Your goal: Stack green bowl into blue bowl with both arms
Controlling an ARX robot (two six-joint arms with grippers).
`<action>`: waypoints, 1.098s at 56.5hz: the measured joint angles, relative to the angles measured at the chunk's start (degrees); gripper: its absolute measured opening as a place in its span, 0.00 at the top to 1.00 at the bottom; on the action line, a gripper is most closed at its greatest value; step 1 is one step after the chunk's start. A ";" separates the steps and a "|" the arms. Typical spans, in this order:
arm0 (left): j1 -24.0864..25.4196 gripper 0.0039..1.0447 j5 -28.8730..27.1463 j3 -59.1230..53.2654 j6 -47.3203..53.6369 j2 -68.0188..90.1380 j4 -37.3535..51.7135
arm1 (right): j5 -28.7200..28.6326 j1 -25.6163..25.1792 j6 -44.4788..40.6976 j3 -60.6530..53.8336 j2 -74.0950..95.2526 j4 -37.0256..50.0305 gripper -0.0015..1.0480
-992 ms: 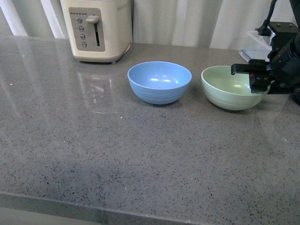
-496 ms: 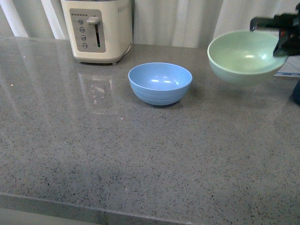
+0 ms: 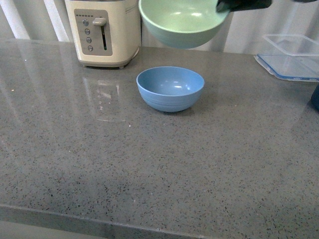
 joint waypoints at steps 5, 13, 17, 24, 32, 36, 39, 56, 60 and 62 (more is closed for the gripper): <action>0.00 0.06 0.00 0.00 0.00 0.00 0.00 | 0.39 1.22 0.00 1.11 2.64 0.07 0.99; 0.00 0.06 -0.02 0.00 0.00 0.00 0.00 | 0.63 1.79 0.20 2.14 6.27 -0.07 0.99; 0.00 0.06 0.00 0.00 0.00 0.00 0.00 | 0.87 1.79 0.26 2.19 7.21 -0.15 0.99; 0.00 0.06 0.00 0.00 0.00 0.00 0.00 | 1.05 1.79 0.28 2.23 8.76 -0.17 0.99; 0.00 0.06 0.00 0.00 0.00 0.00 0.00 | 2.05 1.77 0.28 2.64 10.43 -0.26 0.99; 0.00 0.06 0.00 0.00 0.00 0.00 0.00 | 1.95 1.70 0.31 2.71 10.95 -0.26 0.96; 0.00 0.06 0.00 0.00 0.00 0.00 0.00 | 1.75 1.62 0.46 2.67 10.93 0.31 0.84; 0.00 0.06 0.00 0.00 0.00 0.00 0.00 | -2.97 0.04 1.44 -8.48 -0.81 11.78 0.44; 0.00 0.06 0.00 0.00 0.00 0.00 0.00 | -2.86 -0.66 -0.66 -14.56 -6.32 20.24 0.35; 0.00 0.06 0.00 0.00 0.00 0.00 0.00 | -2.58 -1.25 -2.25 -19.85 -11.08 27.56 0.28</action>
